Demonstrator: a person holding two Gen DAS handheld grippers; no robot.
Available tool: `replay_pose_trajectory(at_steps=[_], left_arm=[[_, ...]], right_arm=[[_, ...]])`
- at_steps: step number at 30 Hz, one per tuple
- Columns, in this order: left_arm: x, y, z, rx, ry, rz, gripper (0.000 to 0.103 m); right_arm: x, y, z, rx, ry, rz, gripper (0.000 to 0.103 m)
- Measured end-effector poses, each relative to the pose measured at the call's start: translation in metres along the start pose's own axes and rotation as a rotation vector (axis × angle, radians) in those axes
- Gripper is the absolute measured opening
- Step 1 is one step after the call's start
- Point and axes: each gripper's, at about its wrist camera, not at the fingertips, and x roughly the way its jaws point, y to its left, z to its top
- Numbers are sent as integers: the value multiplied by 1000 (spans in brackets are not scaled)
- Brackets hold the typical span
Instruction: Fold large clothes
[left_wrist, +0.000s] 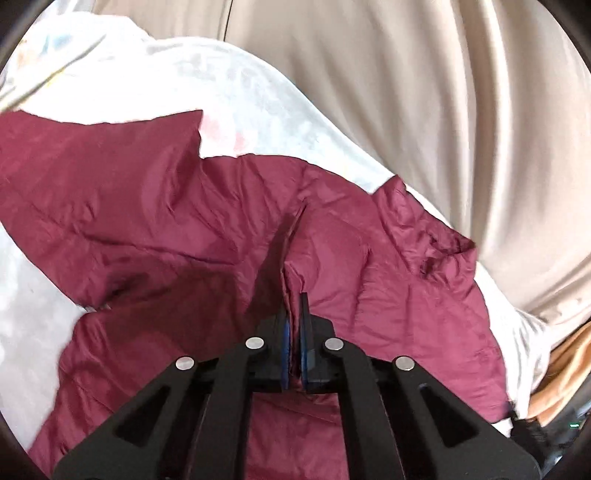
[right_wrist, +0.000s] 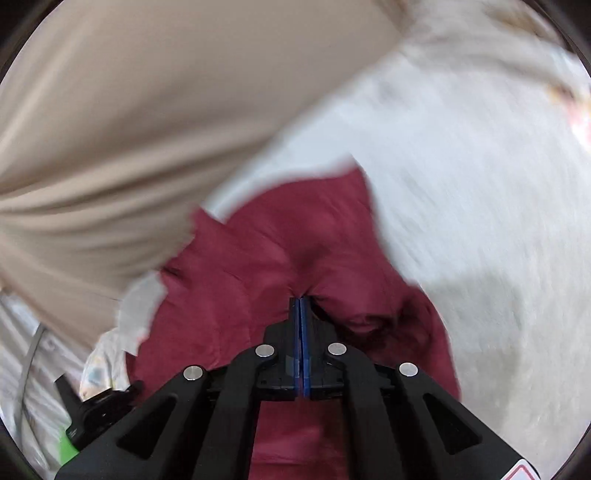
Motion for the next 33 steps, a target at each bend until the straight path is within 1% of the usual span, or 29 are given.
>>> replay_pose_trajectory(at_steps=[1,2,3,4,5,6,8,9,10,11,12,14,15,17,19,20,21,23,25,26,27,28,29,30,31,32,33], left_arm=[[9,1,-3,11,22,25,2],[18,5,-8,18,46,51,3],[33,8,-19,23,82,79,3],[36,11,-25,26,91,80,3],[38,8,-30,46,76,87,3],[38,5,-32,63,69,91,3],[43,1,-31,68,69,97,3],[45,2,-32,67,68,93,4],[46,1,-34,71,63,91,4],[48,-1,-35,81,52,92,4],[49,-3,-37,89,44,98,4],[51,-5,-40,104,33,109,5],[46,0,-40,105,31,108,5],[46,2,-40,97,27,95,5],[45,6,-41,81,25,72,5],[45,9,-40,73,25,61,6],[44,13,-40,66,24,49,7],[40,16,-39,64,23,31,11],[38,17,-37,62,28,28,11],[33,19,-36,64,31,34,11],[20,25,-32,63,20,66,11],[4,36,-29,46,1,77,13],[-12,48,-22,13,-20,70,18],[-33,69,-11,-35,-50,61,34],[-46,84,-3,-68,-74,73,52],[-62,106,8,-106,-105,108,63],[-78,134,23,-147,-145,154,64]], right_arm=[[-2,5,-1,-39,-23,-8,2],[2,4,-4,-63,-16,-31,2],[20,-11,-11,-63,58,-90,1],[32,-25,-19,-55,125,-142,0],[41,-35,-25,-35,171,-153,0],[35,-37,-26,-21,151,-139,0],[20,-26,-20,-62,109,-196,1],[8,-18,-15,-82,71,-222,1],[-7,-10,-14,-90,34,-216,1],[-13,0,-10,-99,-3,-205,1],[-12,14,-4,-128,-19,-183,1],[6,38,3,-239,9,-167,1],[22,48,2,-308,44,-170,0],[46,41,-5,-358,121,-204,0],[66,9,-11,-343,178,-281,0],[68,-3,-12,-300,181,-259,0],[59,-22,-7,-227,165,-232,0],[46,-40,-3,-169,131,-256,0],[40,-45,-3,-132,124,-268,0],[37,-36,-5,-160,120,-315,0],[33,-28,-9,-195,114,-362,0],[28,-18,-11,-230,102,-417,0],[22,-7,-14,-258,86,-457,4],[12,7,-18,-276,77,-452,4],[4,18,-23,-283,80,-431,4],[4,34,-29,-291,84,-414,5],[-4,49,-39,-306,99,-381,7]])
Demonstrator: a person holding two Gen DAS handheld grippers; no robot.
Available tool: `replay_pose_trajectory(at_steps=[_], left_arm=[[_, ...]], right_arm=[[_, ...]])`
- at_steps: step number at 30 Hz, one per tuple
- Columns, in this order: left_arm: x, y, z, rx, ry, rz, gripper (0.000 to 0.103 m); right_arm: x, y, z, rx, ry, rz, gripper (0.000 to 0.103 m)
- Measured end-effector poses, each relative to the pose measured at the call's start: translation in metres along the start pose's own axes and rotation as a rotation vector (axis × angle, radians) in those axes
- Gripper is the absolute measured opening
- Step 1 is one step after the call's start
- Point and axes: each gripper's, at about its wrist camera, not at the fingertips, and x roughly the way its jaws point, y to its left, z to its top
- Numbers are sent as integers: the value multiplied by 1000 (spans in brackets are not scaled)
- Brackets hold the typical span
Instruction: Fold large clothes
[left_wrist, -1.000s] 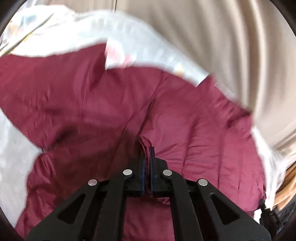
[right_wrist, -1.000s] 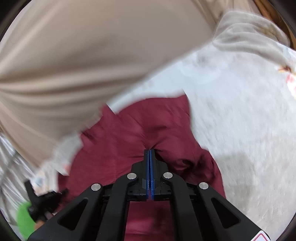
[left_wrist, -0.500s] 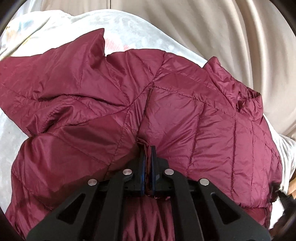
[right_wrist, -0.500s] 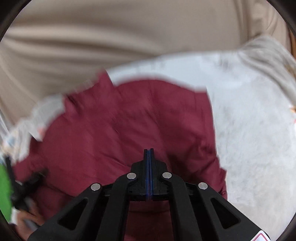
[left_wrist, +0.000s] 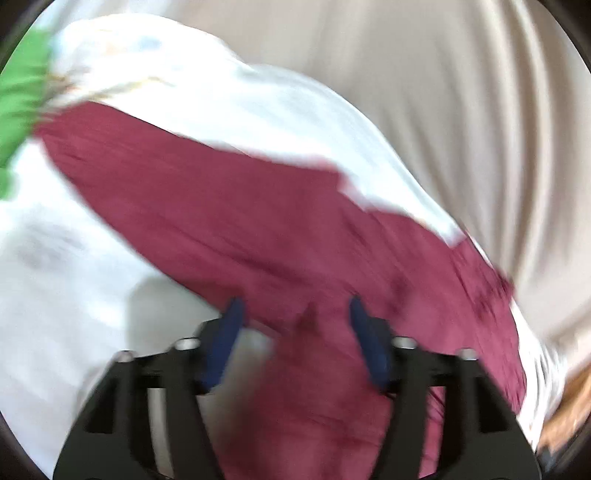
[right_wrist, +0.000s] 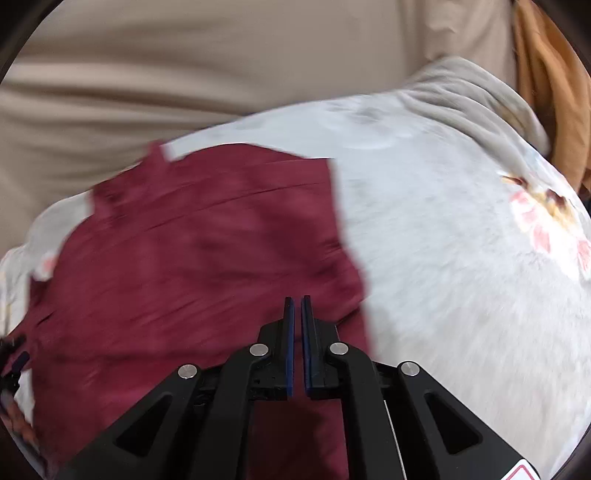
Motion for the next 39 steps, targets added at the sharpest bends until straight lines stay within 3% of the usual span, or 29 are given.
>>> replay_pose_trajectory(at_steps=[6,10,12,13,15,16,20,23,25,29,32,34,36,37,39], left_arm=[[7,145,94,-222,-103,253,69],[29,211,119,-377,-109,333,69],[36,235,121,-436,-105,316,65],[39,237,122,-443,-116,305,58],[43,230,126,-398,-132,264,27],[50,221,127,-369,-111,221,1],[34,160,139,-212,-168,140,0],[7,76,142,-70,-205,12,0],[-15,-3,130,48,-210,-122,0],[-37,-134,70,212,-123,-363,0],[-33,-204,2,315,-19,-448,2],[-13,-236,-50,351,82,-469,5],[11,-248,-94,352,169,-440,29],[21,-248,-110,345,201,-413,51],[32,-239,-139,313,258,-353,56]], right_arm=[[-44,71,-59,-79,85,160,8],[-58,115,-97,-118,149,202,8],[-62,133,-110,-135,183,215,9],[-62,138,-114,-140,195,217,9],[-61,149,-122,-156,222,219,12],[-62,153,-126,-163,226,215,12],[-64,162,-135,-175,231,208,13],[-67,156,-136,-145,224,220,13],[-70,149,-135,-123,215,227,13],[-80,124,-131,-76,193,246,13],[-84,101,-129,-52,177,235,19],[-85,77,-127,-14,167,230,22],[-86,55,-127,19,163,217,27],[-86,42,-127,33,162,209,28],[-87,24,-125,47,149,179,37]])
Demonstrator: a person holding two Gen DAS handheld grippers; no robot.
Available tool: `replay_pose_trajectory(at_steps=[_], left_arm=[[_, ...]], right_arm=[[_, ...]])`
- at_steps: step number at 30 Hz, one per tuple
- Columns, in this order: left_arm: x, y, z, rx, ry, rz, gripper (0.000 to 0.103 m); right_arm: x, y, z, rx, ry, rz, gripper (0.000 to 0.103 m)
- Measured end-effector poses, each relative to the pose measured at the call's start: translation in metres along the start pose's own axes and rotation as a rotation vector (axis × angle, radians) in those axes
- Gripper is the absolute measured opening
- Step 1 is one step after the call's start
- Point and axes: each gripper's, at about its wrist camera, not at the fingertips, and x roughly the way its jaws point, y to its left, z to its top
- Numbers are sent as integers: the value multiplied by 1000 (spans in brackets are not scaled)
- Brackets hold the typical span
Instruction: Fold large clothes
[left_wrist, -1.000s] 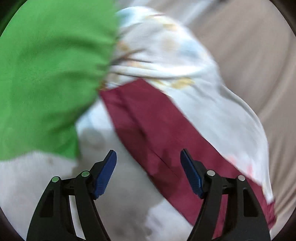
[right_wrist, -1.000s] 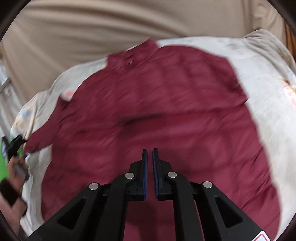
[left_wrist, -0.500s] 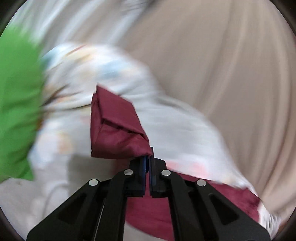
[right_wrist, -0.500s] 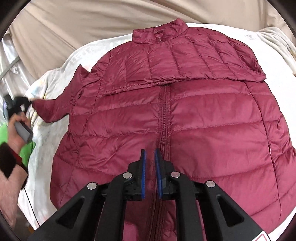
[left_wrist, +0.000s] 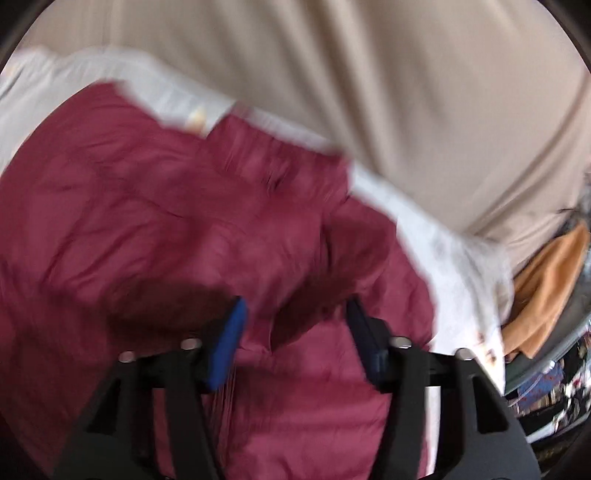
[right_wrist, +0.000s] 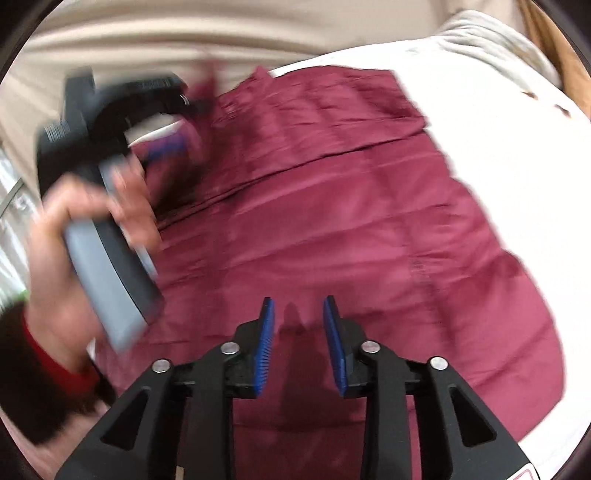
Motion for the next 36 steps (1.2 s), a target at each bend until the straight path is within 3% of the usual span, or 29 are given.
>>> replay_pose_trajectory(at_steps=[3,4,7,9,12,17,18,19,21,22,23,27,29,31,33,34,36], left_arm=[[-8,23,-10,-63,24,-9,66],[-18,30,-7,-83,10,-1,72],[-60,71,-1,-154,-66,42,78],[-77,104,14,-209,-106,94,81],[-90,154,29,-304,-119,156,81],[-86,216,37,-483,-100,147,79],[-83,224,36,-507,-90,129,77],[-81,228,36,-521,-84,117,68],[-76,225,38,-503,-83,96,47],[-76,220,42,-478,-87,90,28],[-78,214,48,-448,-93,84,19],[-77,198,55,-361,-121,107,9],[-69,195,51,-334,-98,121,8],[-49,195,41,-328,-51,162,6],[-33,198,30,-327,-14,190,6],[-28,199,25,-320,-13,191,6],[-26,195,21,-265,-36,216,6]], right_arm=[[-7,-21,8,13,-33,-31,50],[-8,-26,15,16,-45,-37,51],[-6,-30,45,26,-79,-14,57],[0,-24,67,15,-95,-2,67],[26,-11,106,5,-101,25,71],[94,8,145,19,-38,30,72],[110,10,147,42,-11,37,69],[121,12,149,65,13,44,62],[133,23,151,75,38,58,5],[132,32,155,54,42,67,5],[118,45,162,25,-16,95,4],[31,85,192,-109,-321,241,3],[16,84,199,-122,-393,216,3],[50,62,199,-108,-314,84,3],[109,29,189,-51,-143,-31,3],[132,13,179,-11,-78,-65,3],[144,-6,168,30,-65,-44,2]])
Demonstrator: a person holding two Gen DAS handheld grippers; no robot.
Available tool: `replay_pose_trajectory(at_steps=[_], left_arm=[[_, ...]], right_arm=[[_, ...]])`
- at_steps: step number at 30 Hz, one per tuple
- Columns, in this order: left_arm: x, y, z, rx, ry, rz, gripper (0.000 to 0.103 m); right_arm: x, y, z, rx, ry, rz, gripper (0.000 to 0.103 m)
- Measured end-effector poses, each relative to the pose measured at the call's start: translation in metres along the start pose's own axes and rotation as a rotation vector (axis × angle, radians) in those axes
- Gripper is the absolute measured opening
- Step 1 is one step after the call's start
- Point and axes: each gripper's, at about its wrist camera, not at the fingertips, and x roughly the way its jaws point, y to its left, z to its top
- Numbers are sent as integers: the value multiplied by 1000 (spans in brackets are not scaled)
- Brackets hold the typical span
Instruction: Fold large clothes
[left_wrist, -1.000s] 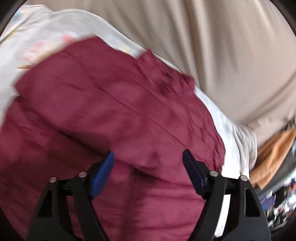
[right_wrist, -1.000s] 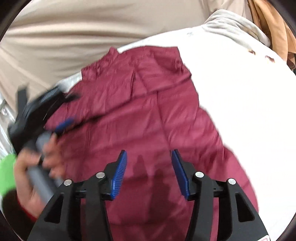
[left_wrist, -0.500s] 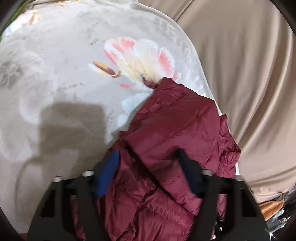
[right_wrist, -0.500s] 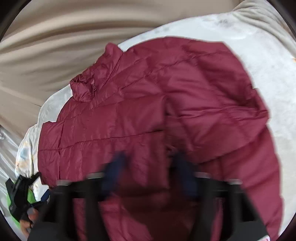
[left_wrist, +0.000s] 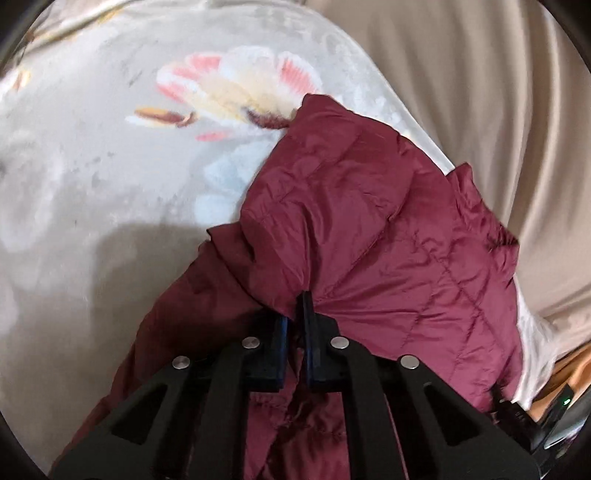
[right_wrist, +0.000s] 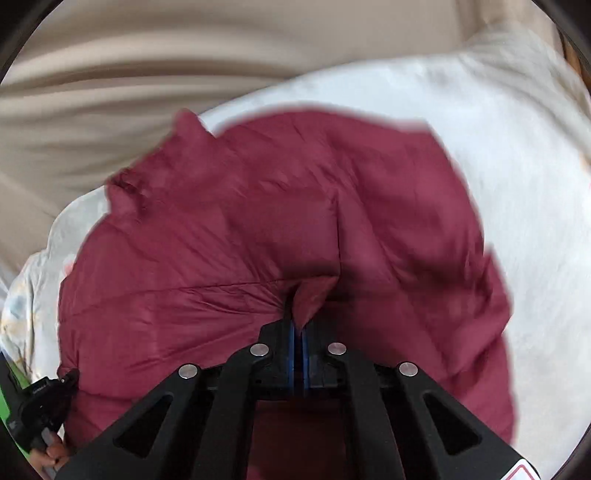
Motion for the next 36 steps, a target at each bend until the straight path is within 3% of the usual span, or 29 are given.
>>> replay_pose_trajectory(at_steps=[5,8,10,12,16,19,21,23,27,33,36], left_arm=[[-6,-3,-2,35,-3,14,9],[-39,-1,4,50,-13,4,17],[-67,3,7,62,-49,8,21],[-92,1,11,60,-91,0,22],[-89,-25,20,107,-120,-36,27],[-46,-41,18,170,-76,15,27],[-21,-40,14,189,-51,71,26],[-6,-31,9,207,-45,112,26],[-3,-11,8,200,-76,118,24],[-4,3,11,188,-89,120,21],[-3,-2,13,198,-90,160,21]], right_arm=[[0,-7,-1,2,15,-11,4],[-43,-12,2,65,-88,-94,15],[-78,7,-2,59,-175,-29,15],[-85,50,-3,-51,-180,51,14],[-54,159,-27,-294,-62,262,9],[-11,209,-54,-419,46,307,6],[14,214,-73,-442,117,299,4],[30,203,-72,-428,124,262,0],[24,124,-45,-301,61,174,0],[4,-24,-8,-53,-37,-39,0],[-1,-56,1,44,-36,-66,0]])
